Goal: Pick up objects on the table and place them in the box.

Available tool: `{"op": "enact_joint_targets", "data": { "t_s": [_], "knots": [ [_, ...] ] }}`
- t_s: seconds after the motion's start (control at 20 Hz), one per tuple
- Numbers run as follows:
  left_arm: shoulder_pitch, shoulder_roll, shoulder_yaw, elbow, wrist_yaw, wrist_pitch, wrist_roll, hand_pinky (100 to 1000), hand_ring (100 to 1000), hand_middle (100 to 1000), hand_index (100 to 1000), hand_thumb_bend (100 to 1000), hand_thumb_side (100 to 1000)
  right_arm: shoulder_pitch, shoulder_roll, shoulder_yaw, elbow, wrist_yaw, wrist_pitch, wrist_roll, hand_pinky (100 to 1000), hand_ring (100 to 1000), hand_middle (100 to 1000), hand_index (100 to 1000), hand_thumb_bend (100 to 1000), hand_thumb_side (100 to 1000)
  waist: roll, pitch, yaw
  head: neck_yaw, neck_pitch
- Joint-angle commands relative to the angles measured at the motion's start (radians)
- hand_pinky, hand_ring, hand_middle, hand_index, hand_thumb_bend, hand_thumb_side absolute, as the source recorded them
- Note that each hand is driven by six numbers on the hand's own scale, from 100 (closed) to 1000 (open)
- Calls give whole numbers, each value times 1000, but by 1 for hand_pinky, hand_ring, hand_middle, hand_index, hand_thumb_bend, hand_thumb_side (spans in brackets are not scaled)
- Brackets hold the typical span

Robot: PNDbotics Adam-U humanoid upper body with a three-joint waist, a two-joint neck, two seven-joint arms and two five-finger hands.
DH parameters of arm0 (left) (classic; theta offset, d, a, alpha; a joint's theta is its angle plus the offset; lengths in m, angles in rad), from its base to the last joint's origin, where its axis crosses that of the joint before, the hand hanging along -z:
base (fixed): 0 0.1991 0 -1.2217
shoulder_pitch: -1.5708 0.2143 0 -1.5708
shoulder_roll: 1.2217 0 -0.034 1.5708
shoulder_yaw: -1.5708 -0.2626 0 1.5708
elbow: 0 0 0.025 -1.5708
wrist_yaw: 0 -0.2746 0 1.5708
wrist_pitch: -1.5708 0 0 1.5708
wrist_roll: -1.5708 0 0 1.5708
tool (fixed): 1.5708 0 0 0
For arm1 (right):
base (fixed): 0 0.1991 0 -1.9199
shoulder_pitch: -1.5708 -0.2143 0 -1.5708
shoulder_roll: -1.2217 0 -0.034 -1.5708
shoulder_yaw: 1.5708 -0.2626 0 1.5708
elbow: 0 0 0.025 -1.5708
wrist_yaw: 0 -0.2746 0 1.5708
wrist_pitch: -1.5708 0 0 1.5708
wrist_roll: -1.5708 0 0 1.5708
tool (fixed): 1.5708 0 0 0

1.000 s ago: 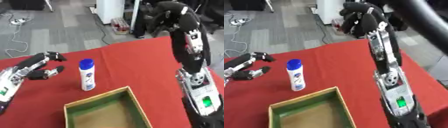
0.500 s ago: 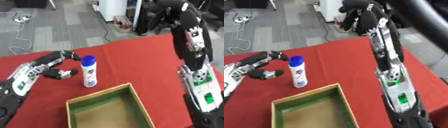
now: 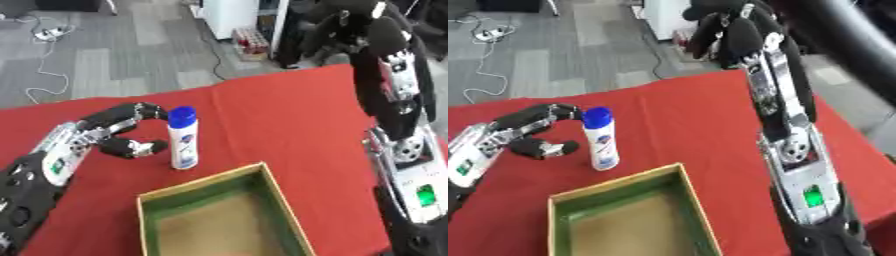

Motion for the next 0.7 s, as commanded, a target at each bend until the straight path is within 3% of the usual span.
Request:
{"op": "enact_joint_targets", "data": {
  "t_s": [0.05,0.3,0.55,0.7],
  "knots": [
    [-26,6,16,5,-24,-9,12,798,857,767,864,314,1000,-23,8,2,-13,4,0,18,451,518,656,793,100,1000,5,-6,-7,17,5],
    [-28,4,22,23,-61,-20,32,844,898,785,872,312,1000,-31,18,7,-13,1,-2,38,454,521,661,797,100,1000,5,-2,-18,37,1],
    [-31,5,29,42,-96,-18,49,1000,917,799,898,314,1000,-38,31,16,-13,-7,3,61,458,524,669,805,100,1000,6,5,-32,45,-11],
    [-35,2,35,55,-111,-16,60,1000,932,808,901,313,1000,-45,41,21,-13,-9,5,72,458,524,671,807,100,1000,7,10,-40,53,-17]
  ]
}}
